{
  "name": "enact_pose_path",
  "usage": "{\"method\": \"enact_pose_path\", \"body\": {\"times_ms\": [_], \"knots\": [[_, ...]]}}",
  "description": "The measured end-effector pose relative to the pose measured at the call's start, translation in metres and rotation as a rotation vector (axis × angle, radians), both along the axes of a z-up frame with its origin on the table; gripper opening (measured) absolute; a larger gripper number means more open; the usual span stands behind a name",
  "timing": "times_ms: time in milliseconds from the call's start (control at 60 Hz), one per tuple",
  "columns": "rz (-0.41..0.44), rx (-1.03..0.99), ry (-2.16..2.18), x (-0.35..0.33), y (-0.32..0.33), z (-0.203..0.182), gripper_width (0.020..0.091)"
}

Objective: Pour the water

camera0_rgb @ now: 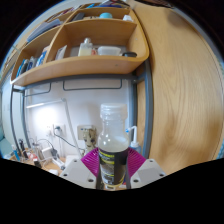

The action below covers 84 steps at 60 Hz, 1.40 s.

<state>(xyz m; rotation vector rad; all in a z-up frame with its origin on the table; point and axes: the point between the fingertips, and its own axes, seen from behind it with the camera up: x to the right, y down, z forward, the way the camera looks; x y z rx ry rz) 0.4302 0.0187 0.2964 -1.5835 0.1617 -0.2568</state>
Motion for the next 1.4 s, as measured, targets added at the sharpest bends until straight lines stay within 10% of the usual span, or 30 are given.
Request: {"method": "enact_pose_path", "body": {"times_ms": [517,767,917,1400], "knots": [[0.002,-0.238,0.026,0.049,0.025,-0.178,0.0364],[-0.015,-0.194,0.027,0.049,0.021,-0.178,0.0455],[-0.009,-0.329,0.062,0.044,0.009,-0.21,0.0712],[0.052,-0.631,0.074,-0.014,-0.17,-0.179,0.0719]]}}
